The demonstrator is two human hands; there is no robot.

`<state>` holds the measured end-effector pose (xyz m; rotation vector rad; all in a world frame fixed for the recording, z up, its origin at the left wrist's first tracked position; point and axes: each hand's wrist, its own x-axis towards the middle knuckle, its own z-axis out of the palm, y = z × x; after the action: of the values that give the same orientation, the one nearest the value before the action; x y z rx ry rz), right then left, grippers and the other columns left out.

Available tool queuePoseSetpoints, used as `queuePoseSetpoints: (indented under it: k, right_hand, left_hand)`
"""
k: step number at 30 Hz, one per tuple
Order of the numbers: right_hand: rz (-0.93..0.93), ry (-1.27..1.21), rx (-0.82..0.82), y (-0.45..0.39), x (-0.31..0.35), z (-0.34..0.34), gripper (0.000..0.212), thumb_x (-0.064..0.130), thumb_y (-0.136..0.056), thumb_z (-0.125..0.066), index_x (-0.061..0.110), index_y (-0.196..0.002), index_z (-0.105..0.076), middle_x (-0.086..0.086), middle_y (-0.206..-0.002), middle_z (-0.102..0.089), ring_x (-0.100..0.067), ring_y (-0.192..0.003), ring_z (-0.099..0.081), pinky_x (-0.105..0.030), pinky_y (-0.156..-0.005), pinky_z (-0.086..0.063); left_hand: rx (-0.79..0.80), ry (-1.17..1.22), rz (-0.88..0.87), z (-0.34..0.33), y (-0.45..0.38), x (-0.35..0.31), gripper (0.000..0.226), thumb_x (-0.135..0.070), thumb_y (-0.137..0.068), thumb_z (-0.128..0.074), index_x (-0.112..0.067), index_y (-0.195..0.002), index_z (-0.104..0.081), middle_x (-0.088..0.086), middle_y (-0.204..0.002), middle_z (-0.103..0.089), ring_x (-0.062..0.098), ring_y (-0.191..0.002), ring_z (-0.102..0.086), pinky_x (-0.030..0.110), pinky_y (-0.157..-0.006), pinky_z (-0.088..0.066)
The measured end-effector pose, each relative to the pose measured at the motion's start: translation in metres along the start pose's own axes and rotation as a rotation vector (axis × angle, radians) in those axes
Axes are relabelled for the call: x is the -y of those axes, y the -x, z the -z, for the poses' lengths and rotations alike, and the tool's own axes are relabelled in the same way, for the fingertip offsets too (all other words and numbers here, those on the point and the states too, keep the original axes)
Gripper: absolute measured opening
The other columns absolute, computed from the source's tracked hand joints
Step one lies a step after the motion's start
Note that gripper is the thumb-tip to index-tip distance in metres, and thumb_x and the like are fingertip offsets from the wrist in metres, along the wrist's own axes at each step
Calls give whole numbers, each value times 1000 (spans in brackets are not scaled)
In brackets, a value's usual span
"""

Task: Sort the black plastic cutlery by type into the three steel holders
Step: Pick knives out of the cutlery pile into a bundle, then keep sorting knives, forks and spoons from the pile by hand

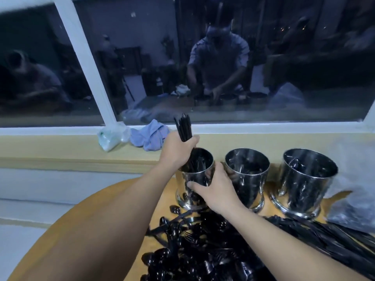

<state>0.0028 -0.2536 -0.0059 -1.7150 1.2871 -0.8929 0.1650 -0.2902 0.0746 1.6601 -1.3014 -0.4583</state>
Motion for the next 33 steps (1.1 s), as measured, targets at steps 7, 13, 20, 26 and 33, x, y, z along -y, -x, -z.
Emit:
queuePoseSetpoints:
  k: [7,13,20,26,33]
  right_hand:
    - [63,-35,-50,-15,-5,-9,68,50,-84,-91,37,-133,-46,20,-125,-57,-2,-117,-58,-28,-95,-48]
    - [88,-34,-44,-17,-7,-13,76,51,-85,-89,40,-145,-43,17,-131,-60,-3,-119,-59,-36,-103,-53]
    - [105,-3,-43,-18,-9,-13,81,55,-88,-85,40,-152,-39,15,-141,-59,-9,-128,-58,-35,-107,-50]
    - [57,13,-29,-16,-5,-11,71,58,-84,-87,37,-138,-47,15,-130,-63,-11,-120,-61,-34,-98,-52]
    - [66,84,1,19,9,9,68,56,-89,-83,33,-143,-49,14,-136,-63,-13,-129,-58,-34,-104,-49]
  left_hand:
    - [136,-460,107,-29,-22,12,39,-36,-84,-86,-13,-69,-58,1,-64,-59,23,-59,-56,32,-49,-32]
    - [410,-638,194,-30,-24,4,31,-39,-80,-82,-11,-87,-69,6,-80,-70,27,-72,-65,32,-63,-48]
    - [583,-730,211,-24,-29,-10,41,-47,-87,-83,-9,-92,-69,6,-87,-72,23,-73,-64,32,-64,-50]
    - [568,-683,226,-1,-25,-14,59,-57,-70,-92,-4,-95,-83,6,-79,-84,26,-75,-77,38,-88,-66]
    - [348,-481,-24,33,20,-27,12,-27,-95,-87,-16,-91,-83,-1,-68,-80,12,-63,-75,24,-61,-56]
